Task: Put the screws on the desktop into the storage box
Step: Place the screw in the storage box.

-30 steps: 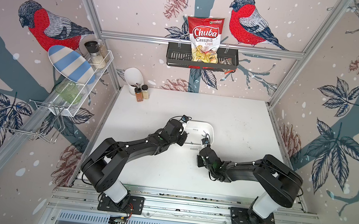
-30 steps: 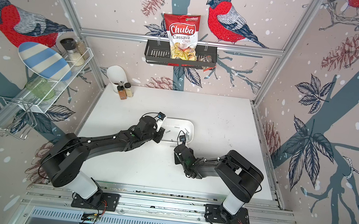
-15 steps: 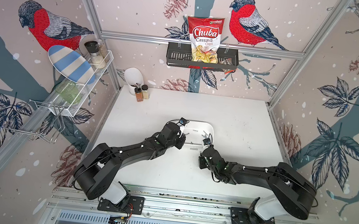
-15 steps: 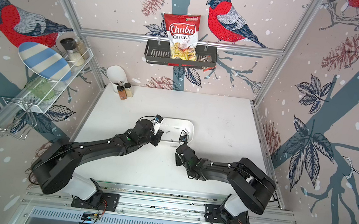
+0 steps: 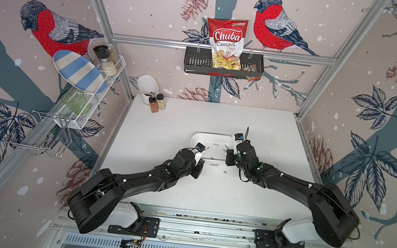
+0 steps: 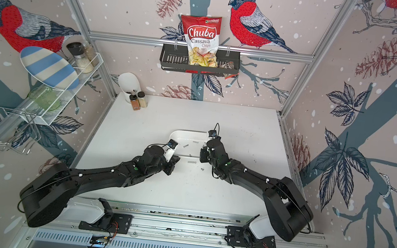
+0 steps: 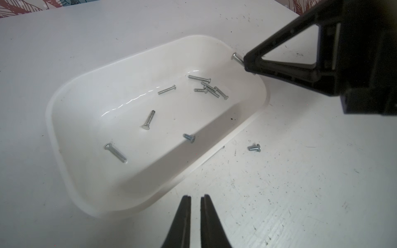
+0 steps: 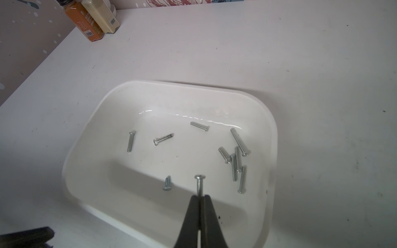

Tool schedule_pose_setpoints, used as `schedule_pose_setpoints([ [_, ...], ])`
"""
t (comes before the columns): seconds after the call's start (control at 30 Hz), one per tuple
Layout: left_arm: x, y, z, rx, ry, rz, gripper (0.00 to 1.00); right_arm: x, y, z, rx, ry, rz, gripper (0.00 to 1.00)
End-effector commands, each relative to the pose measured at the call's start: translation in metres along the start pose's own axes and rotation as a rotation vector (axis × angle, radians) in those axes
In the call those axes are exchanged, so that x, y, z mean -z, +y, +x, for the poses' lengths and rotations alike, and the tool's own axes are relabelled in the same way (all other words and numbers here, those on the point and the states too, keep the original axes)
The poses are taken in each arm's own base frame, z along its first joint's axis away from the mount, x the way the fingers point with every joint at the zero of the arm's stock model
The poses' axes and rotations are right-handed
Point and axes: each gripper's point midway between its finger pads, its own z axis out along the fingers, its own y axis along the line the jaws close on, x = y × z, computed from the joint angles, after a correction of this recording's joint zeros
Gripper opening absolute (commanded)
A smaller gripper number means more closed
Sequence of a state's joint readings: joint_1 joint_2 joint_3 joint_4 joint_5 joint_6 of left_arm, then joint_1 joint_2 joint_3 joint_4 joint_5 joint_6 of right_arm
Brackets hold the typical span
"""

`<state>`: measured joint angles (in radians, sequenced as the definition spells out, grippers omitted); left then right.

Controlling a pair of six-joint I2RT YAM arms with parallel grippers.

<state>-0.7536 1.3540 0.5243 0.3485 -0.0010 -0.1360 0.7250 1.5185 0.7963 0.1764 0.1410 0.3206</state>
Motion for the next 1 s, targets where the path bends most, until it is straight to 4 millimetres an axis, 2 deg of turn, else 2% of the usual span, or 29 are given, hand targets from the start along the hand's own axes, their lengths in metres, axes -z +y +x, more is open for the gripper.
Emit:
schedule_pose_setpoints([
  [0.0, -0.005, -0.008, -0.006, 0.008, -0.048, 0.043, 0.15, -0.019, -0.001, 0.001, 0.049, 0.067, 0.020, 0.02],
  [0.23, -0.023, -0.017, 0.020, -0.013, 0.013, 0.106, 0.17, -0.059, -0.028, 0.009, 0.104, 0.165, 0.180, 0.04],
  [0.43, -0.033, -0.018, 0.032, -0.034, 0.040, 0.114, 0.19, -0.072, -0.041, 0.017, 0.145, 0.210, 0.252, 0.09],
  [0.7, -0.048, -0.008, 0.044, -0.051, 0.084, 0.051, 0.20, -0.077, -0.041, 0.020, 0.154, 0.230, 0.253, 0.12],
  [0.83, -0.054, -0.003, 0.049, -0.061, 0.100, 0.028, 0.21, -0.074, -0.041, 0.018, 0.152, 0.218, 0.249, 0.17],
  [0.97, -0.060, -0.003, 0.051, -0.070, 0.107, 0.029, 0.22, -0.065, -0.031, 0.013, 0.142, 0.183, 0.208, 0.22],
])
